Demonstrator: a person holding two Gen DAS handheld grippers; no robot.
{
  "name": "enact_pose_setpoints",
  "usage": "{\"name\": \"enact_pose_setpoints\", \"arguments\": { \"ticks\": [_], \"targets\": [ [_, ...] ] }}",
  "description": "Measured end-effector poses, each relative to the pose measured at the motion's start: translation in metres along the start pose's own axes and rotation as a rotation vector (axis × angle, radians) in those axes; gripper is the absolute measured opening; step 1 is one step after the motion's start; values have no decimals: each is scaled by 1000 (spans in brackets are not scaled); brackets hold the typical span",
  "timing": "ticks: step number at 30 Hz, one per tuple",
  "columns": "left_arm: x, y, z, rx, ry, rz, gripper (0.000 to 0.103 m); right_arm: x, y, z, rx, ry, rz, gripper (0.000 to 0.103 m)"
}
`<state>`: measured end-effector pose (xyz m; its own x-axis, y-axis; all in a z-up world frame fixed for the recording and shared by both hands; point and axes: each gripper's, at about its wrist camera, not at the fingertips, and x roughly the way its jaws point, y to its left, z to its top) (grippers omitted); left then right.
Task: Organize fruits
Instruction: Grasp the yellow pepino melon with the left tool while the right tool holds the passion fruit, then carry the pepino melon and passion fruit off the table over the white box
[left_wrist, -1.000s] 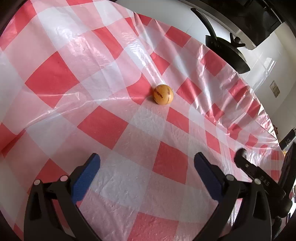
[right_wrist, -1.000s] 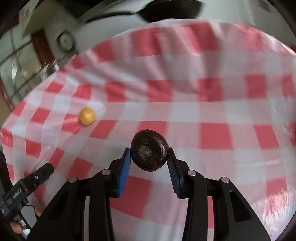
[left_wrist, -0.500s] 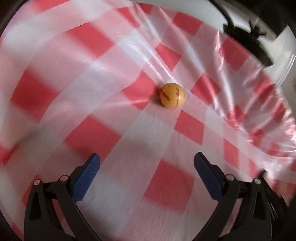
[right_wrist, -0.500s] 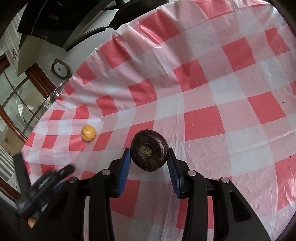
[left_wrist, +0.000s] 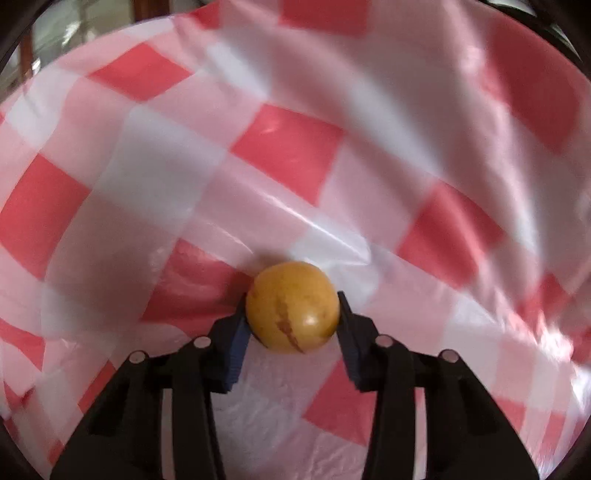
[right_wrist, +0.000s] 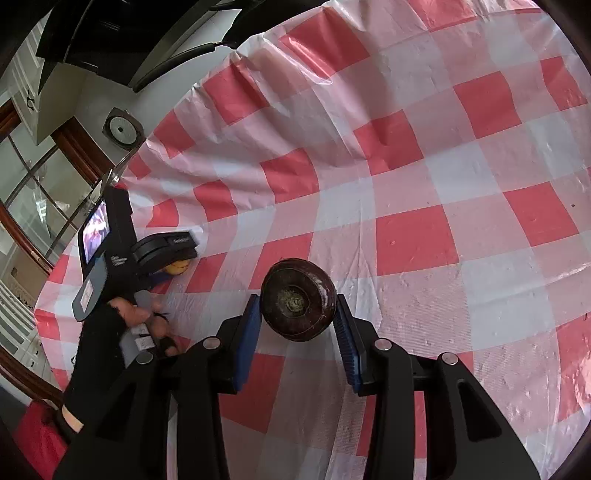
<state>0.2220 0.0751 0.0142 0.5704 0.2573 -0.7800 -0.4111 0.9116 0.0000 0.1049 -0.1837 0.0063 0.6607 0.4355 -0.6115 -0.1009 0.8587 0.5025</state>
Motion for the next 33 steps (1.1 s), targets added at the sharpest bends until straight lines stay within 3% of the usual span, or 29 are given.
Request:
{"name": "enact_pose_setpoints", "arguments": {
  "ticks": [3, 8, 12, 16, 20, 33],
  "targets": [
    [-29, 13, -23, 13, -25, -127, 44, 0, 0, 0, 0, 2, 0, 40],
    [-103, 70, -90, 16, -80, -341, 44, 0, 0, 1, -1, 3, -4, 40],
    [-141, 123, -143, -83, -121, -457, 44, 0, 0, 1, 1, 1, -3, 40],
    [-153, 159, -168, -178, -132, -467, 44, -1, 0, 1, 1, 2, -3, 40],
    [-145, 166, -164, -231, -139, -511, 44, -1, 0, 1, 0, 2, -1, 40],
    [-144, 174, -166, -241, -143, -567, 44, -2, -2, 1, 8, -4, -7, 40]
  ]
}}
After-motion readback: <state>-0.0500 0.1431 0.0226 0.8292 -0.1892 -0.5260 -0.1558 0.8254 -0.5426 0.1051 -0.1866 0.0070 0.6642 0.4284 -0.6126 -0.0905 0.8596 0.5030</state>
